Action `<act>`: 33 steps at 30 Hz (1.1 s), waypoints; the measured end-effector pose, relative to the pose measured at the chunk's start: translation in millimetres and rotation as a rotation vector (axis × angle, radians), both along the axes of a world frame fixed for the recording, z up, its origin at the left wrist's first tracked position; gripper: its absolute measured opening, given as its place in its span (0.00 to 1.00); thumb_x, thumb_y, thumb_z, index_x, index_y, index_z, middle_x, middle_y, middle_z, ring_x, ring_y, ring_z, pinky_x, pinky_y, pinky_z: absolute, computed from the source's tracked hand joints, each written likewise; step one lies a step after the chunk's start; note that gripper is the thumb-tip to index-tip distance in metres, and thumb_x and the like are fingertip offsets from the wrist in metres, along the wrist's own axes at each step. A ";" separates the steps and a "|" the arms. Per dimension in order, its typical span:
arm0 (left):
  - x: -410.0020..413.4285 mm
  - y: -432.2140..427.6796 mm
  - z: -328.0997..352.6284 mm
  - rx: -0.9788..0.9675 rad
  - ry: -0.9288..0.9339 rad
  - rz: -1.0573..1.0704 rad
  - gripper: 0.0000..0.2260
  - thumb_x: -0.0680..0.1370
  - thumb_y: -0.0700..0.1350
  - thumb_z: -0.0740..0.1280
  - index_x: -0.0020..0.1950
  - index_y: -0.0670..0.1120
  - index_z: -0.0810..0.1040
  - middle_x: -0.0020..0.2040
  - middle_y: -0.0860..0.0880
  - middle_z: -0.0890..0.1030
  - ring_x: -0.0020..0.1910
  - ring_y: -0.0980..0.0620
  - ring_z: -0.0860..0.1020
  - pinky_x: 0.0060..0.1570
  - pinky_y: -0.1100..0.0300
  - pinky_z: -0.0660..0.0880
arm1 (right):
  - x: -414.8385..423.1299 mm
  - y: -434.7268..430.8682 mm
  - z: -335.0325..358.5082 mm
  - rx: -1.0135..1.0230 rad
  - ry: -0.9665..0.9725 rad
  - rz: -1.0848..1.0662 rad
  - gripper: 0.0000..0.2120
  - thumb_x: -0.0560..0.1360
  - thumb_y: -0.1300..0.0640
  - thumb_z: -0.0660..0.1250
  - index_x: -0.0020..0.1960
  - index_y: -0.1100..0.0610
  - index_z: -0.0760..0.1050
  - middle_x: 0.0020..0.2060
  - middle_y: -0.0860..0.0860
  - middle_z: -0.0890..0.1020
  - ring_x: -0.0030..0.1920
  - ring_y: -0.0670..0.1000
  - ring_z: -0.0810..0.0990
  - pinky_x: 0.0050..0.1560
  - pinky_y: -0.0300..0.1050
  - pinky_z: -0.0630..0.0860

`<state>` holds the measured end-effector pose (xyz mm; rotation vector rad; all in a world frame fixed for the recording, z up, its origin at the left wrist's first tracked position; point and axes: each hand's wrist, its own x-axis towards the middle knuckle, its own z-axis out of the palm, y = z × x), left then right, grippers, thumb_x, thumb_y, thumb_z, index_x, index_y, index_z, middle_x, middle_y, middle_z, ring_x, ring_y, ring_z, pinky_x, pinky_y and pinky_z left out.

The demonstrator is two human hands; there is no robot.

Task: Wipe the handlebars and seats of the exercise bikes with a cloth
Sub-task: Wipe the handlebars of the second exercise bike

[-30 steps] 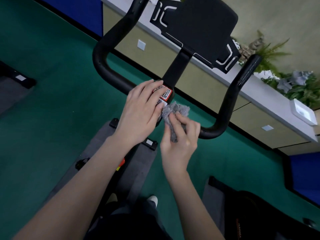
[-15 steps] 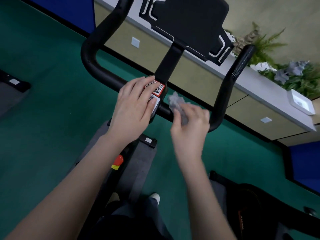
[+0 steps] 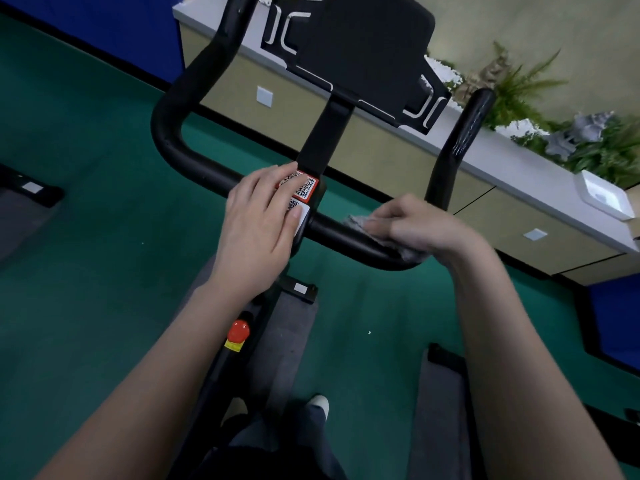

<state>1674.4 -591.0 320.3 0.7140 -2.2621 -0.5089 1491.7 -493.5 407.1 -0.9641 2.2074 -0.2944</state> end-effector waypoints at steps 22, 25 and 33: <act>1.5 -0.9 0.9 0.000 -0.038 -0.018 0.18 0.81 0.47 0.52 0.68 0.44 0.71 0.70 0.49 0.70 0.67 0.47 0.68 0.66 0.49 0.63 | 143.0 31.3 -84.8 -0.939 -0.955 -1.370 0.12 0.79 0.65 0.61 0.61 0.66 0.76 0.56 0.60 0.81 0.59 0.57 0.79 0.67 0.55 0.71; 1.9 -0.6 1.6 -0.002 -0.047 -0.019 0.18 0.81 0.47 0.52 0.69 0.43 0.70 0.70 0.48 0.70 0.67 0.47 0.67 0.66 0.50 0.62 | 140.6 9.8 -78.7 -0.977 -1.121 -1.305 0.14 0.78 0.69 0.61 0.62 0.68 0.74 0.60 0.63 0.78 0.64 0.59 0.76 0.69 0.56 0.68; 1.7 -1.0 -0.9 -0.011 -0.050 -0.022 0.18 0.81 0.46 0.53 0.69 0.44 0.70 0.70 0.49 0.69 0.67 0.47 0.67 0.65 0.49 0.63 | 133.6 4.1 -80.4 -0.964 -1.189 -1.258 0.14 0.76 0.71 0.63 0.61 0.71 0.72 0.56 0.64 0.79 0.56 0.58 0.79 0.65 0.54 0.72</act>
